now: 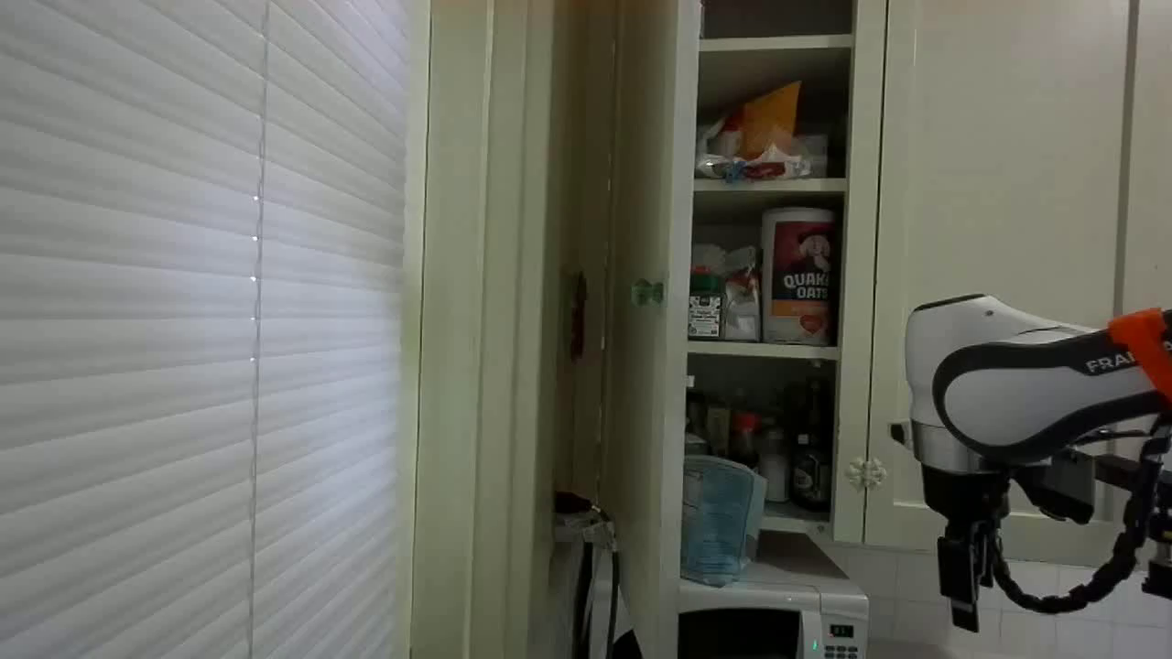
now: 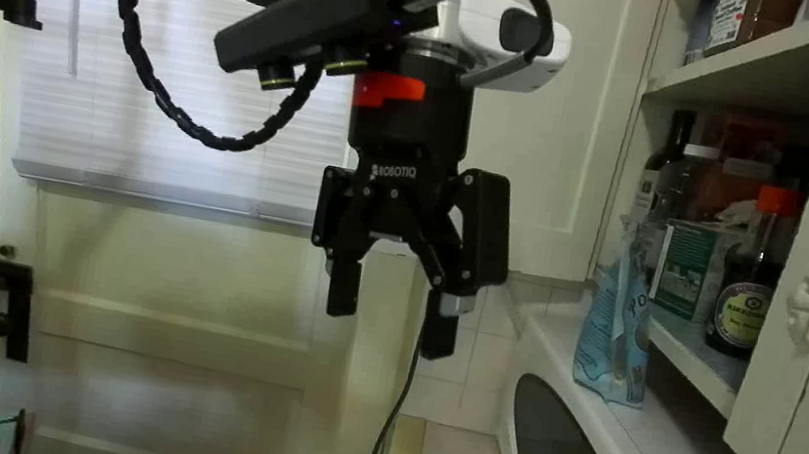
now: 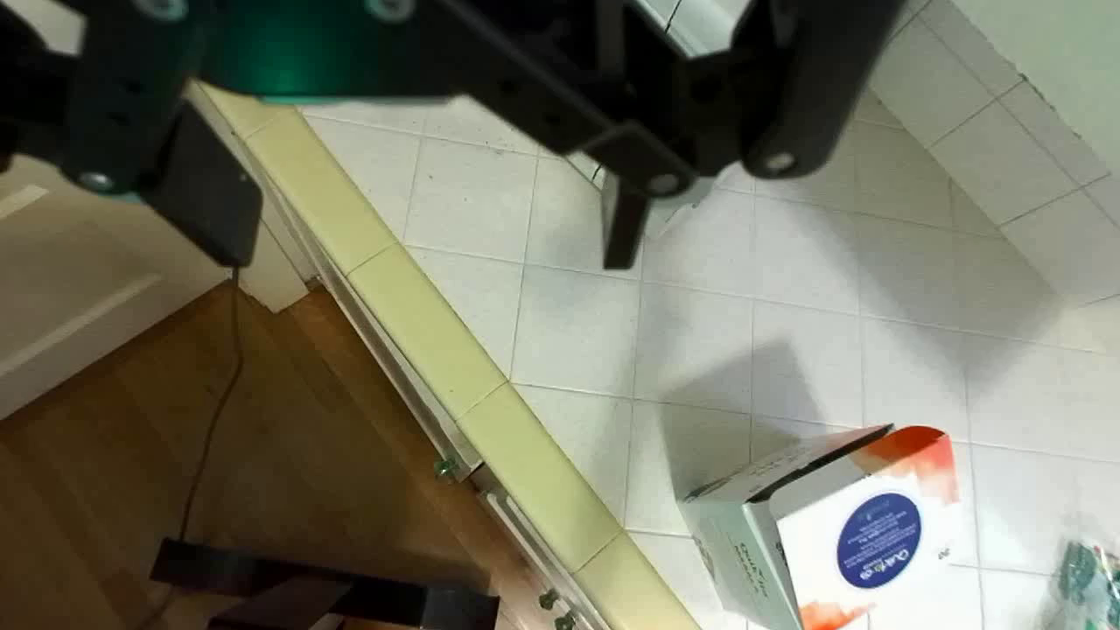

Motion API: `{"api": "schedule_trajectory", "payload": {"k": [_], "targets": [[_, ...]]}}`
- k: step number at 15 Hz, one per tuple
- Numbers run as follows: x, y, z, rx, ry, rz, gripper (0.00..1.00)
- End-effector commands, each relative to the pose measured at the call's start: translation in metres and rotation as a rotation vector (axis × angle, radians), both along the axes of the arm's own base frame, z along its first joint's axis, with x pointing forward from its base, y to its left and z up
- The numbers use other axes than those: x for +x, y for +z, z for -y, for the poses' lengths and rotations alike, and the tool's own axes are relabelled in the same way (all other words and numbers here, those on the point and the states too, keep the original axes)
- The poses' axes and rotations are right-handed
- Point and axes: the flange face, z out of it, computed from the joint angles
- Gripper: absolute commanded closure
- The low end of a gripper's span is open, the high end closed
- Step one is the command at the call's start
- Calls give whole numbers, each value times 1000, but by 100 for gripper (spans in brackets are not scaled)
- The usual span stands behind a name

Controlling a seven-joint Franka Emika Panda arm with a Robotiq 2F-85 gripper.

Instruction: Move the blue and white packet to the second shelf from the top

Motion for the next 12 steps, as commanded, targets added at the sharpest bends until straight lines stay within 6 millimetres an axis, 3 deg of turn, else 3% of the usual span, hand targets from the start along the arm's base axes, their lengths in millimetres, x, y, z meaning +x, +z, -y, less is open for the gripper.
{"api": "schedule_trajectory", "payload": {"k": [1,7,12], "targets": [[0,0,0,0,0,-1,0],[0,0,0,0,0,-2,0],[20,-11,29,2,20,287,0]]}}
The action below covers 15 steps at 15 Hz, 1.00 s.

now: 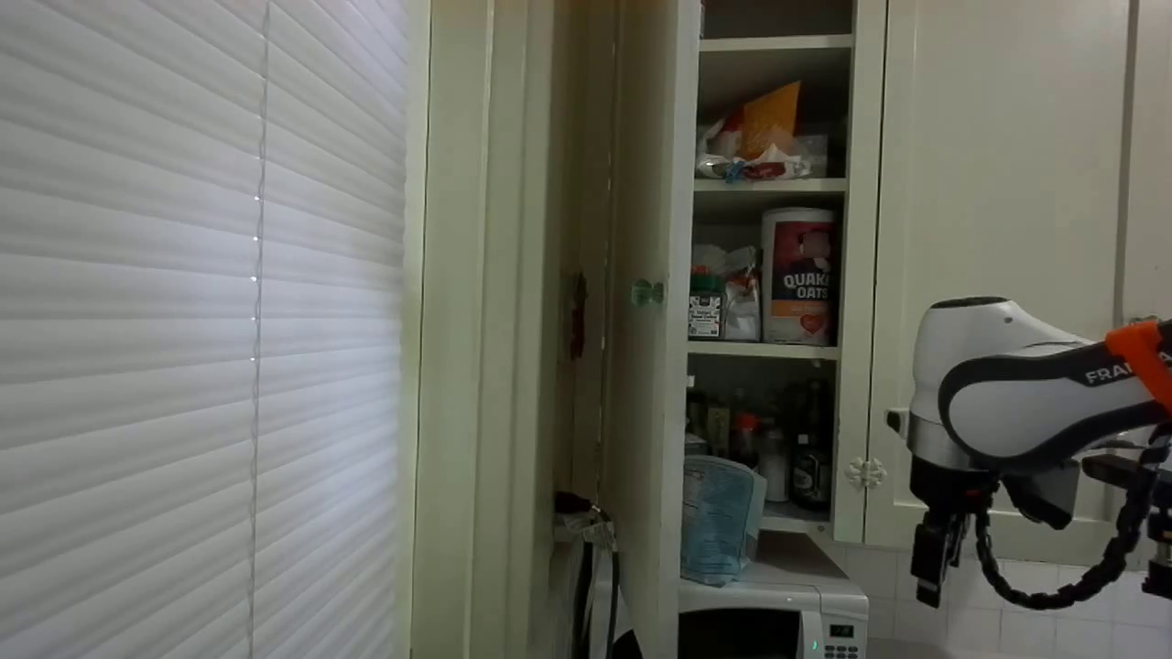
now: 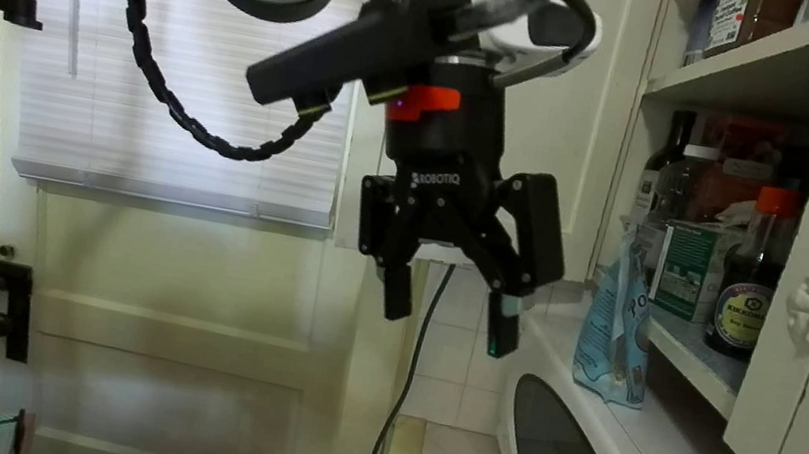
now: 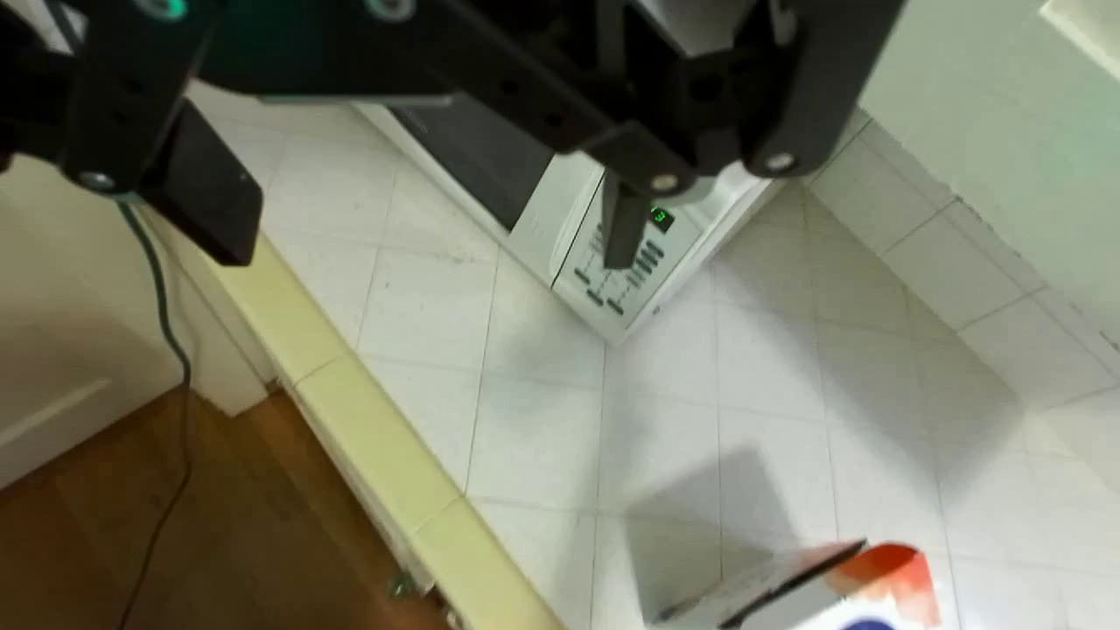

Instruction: Move the blue and white packet to the second shelf from the top

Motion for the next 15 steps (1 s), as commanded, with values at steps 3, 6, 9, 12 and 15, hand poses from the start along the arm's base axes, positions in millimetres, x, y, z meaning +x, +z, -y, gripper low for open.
{"api": "schedule_trajectory", "payload": {"k": [3,6,9,12,15], "targets": [[26,-24,39,37,59,261,0],[42,-45,47,79,126,358,0],[53,-69,32,223,202,354,0],[55,-71,27,236,199,344,0],[59,-78,20,271,223,341,0]]}}
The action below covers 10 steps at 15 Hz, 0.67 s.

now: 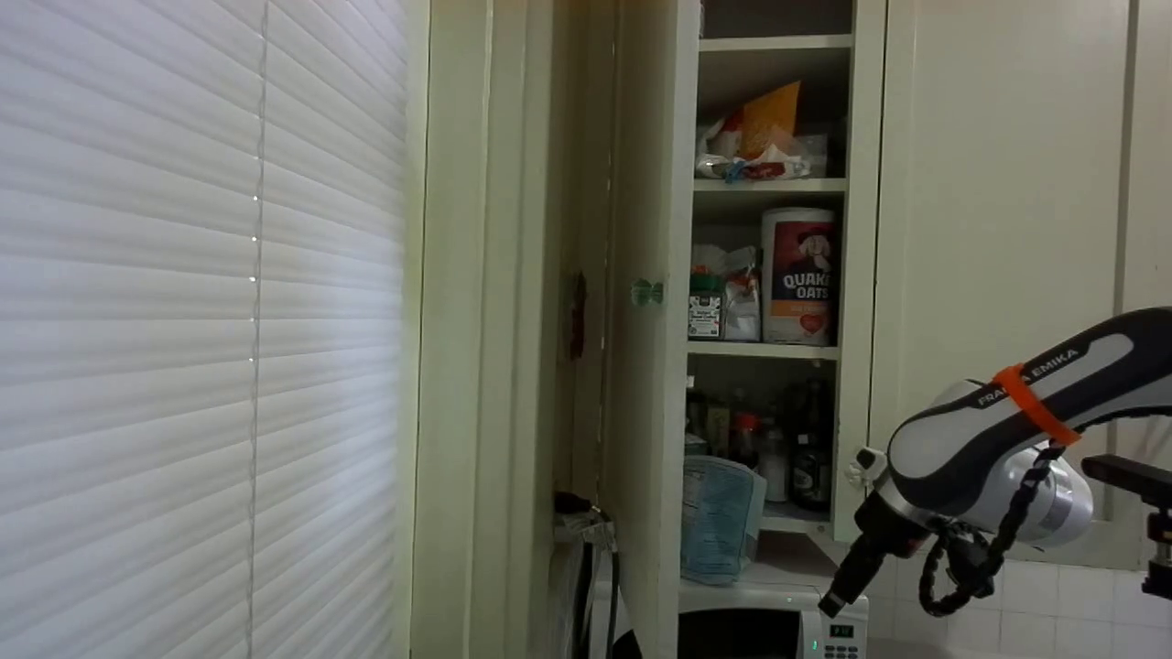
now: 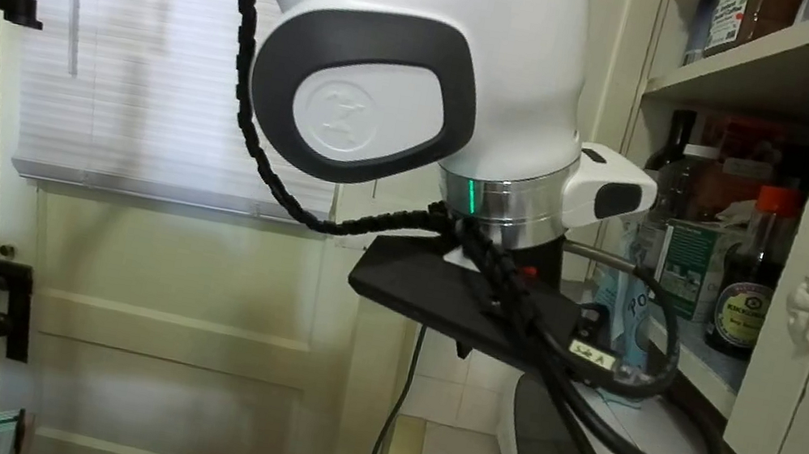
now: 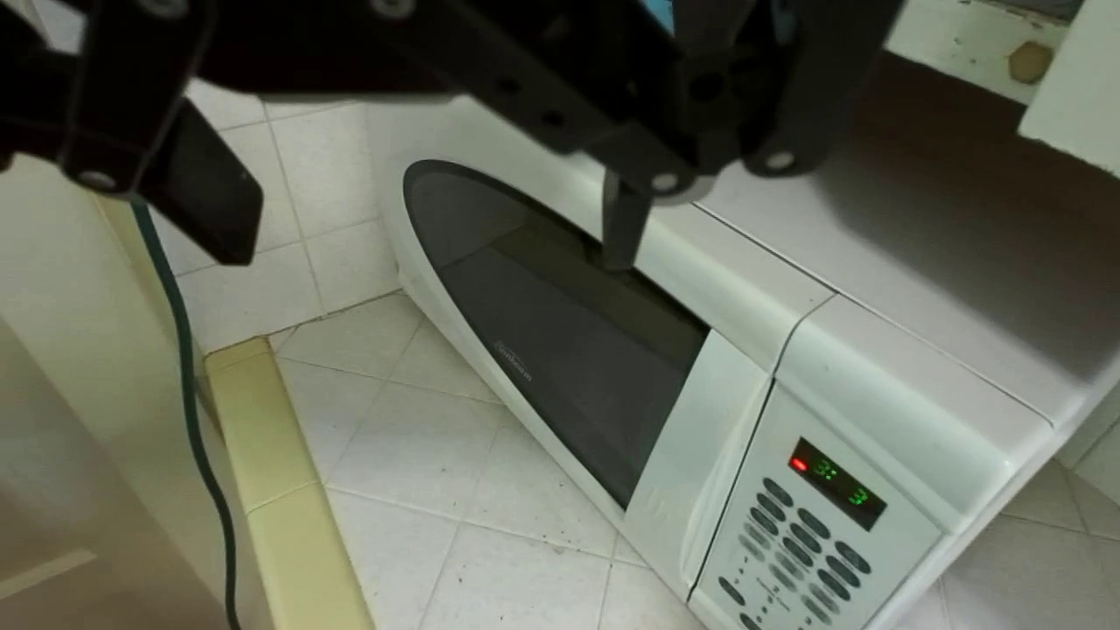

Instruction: Move the blue and white packet to the second shelf from the top

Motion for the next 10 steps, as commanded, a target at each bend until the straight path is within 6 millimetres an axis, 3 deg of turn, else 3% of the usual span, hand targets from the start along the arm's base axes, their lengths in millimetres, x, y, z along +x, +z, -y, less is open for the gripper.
{"api": "schedule_trajectory", "payload": {"k": [1,10], "targets": [[0,1,0,-1,0,-1,0],[19,20,11,-22,13,166,0]]}}
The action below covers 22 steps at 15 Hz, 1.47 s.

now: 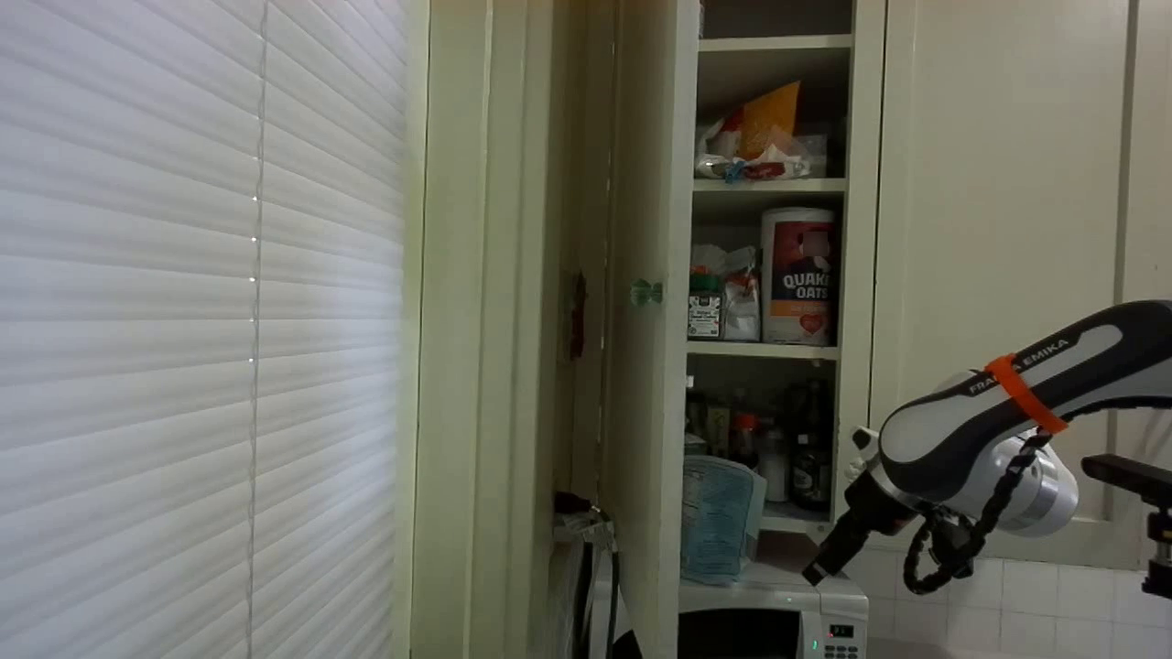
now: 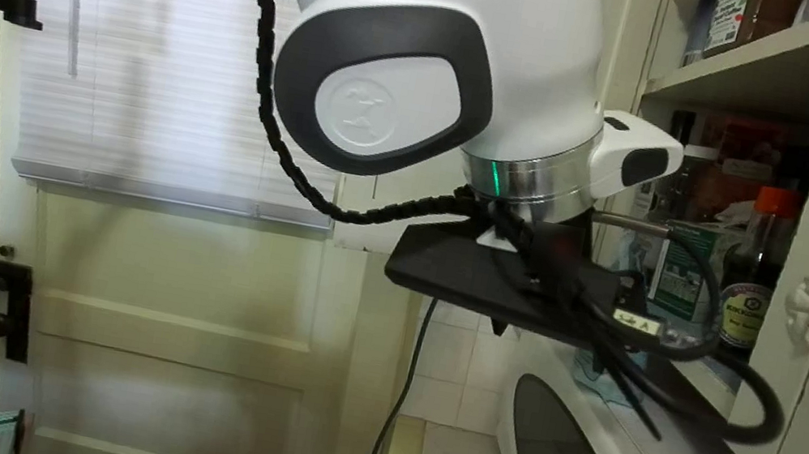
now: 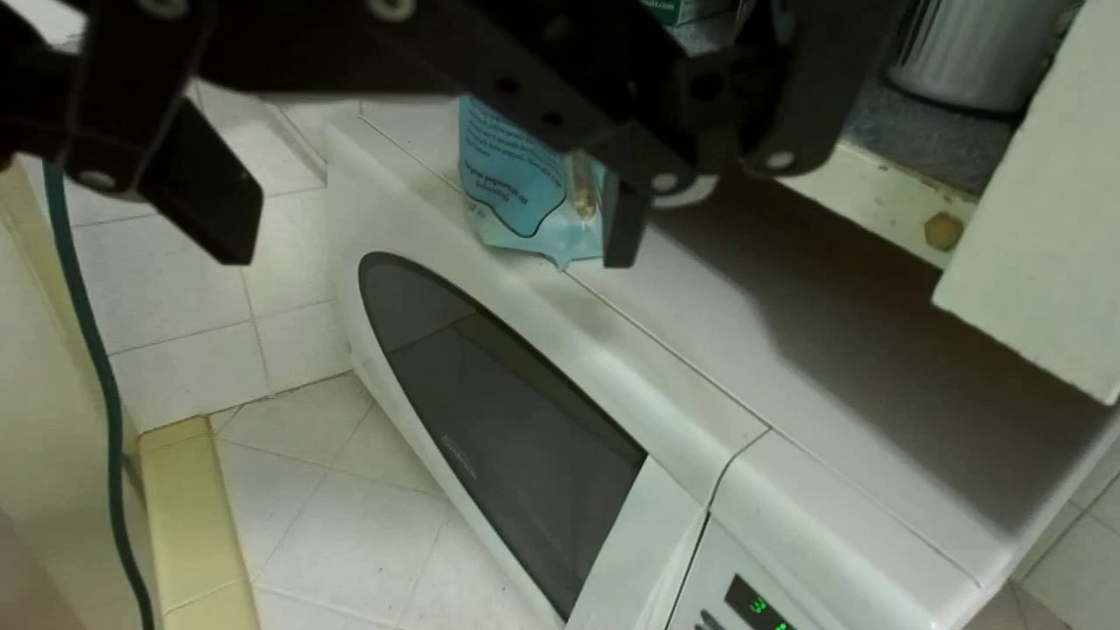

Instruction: Move the blue and white packet to the second shelf from the top

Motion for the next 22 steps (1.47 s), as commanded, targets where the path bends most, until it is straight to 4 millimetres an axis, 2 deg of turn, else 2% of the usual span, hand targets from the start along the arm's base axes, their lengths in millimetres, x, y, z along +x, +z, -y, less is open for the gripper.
{"api": "schedule_trajectory", "payload": {"k": [1,13,22], "targets": [[6,-1,5,7,30,62,0],[42,-28,14,-13,72,180,0],[76,-36,20,6,98,199,0]]}}
